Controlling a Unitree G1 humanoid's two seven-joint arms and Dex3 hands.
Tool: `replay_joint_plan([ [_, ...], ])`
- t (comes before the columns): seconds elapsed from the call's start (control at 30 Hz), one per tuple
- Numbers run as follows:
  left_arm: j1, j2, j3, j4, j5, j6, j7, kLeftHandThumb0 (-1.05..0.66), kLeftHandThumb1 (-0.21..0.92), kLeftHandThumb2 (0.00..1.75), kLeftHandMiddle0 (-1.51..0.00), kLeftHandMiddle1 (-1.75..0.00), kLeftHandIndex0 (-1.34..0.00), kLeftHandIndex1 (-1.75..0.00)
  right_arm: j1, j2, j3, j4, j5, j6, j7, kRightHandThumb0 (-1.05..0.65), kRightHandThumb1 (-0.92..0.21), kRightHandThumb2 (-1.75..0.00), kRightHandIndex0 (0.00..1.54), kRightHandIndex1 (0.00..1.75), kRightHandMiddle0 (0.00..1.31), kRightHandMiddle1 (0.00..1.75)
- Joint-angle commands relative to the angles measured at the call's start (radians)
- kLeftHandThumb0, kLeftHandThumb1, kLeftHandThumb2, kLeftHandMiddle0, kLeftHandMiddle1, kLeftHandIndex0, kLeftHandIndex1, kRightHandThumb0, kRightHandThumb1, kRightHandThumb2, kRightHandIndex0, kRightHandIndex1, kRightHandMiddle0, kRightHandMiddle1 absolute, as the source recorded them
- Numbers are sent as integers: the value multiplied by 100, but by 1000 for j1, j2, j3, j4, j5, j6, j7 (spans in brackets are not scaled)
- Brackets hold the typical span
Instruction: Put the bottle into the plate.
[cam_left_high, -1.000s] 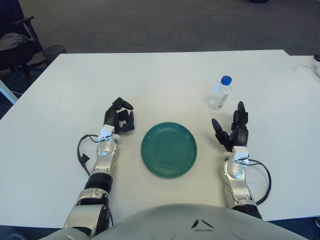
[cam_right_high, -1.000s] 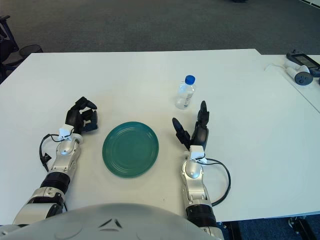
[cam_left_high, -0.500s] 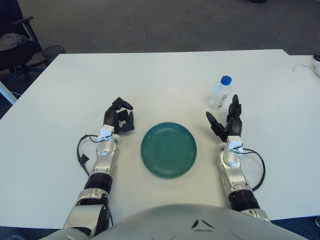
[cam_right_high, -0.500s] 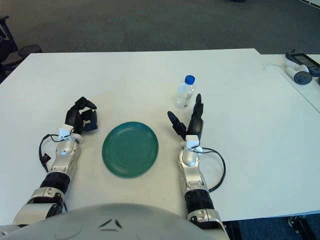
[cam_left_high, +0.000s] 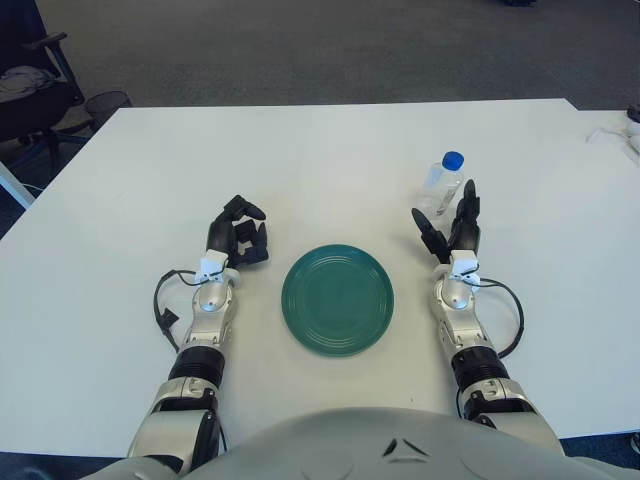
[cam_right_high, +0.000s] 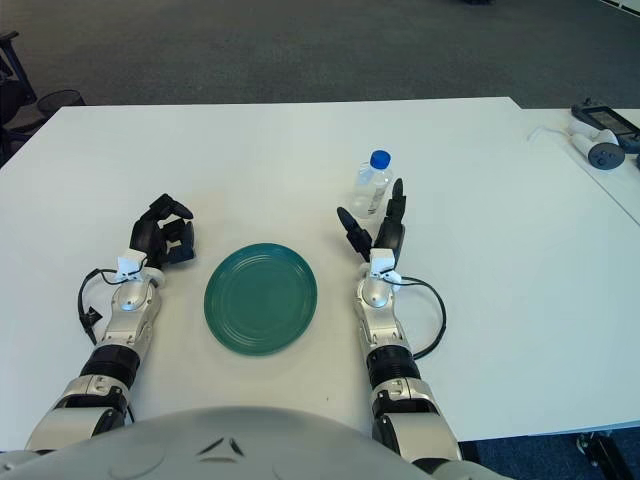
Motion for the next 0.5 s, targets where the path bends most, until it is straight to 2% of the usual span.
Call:
replay_joint_plan([
  [0.0, 74, -14, -3, 38, 5, 33, -9, -47, 30, 133, -114, -175, -62, -175, 53, 4, -44, 148, 23, 34, -19, -96, -91, -5, 0, 0, 0, 0],
  [0.47, 95, -18, 0, -14, 23, 88, 27, -47, 31, 132, -113, -175, -61, -175, 3, 26, -112, 192, 31, 9, -90, -91, -92, -17, 0, 0, 0, 0],
])
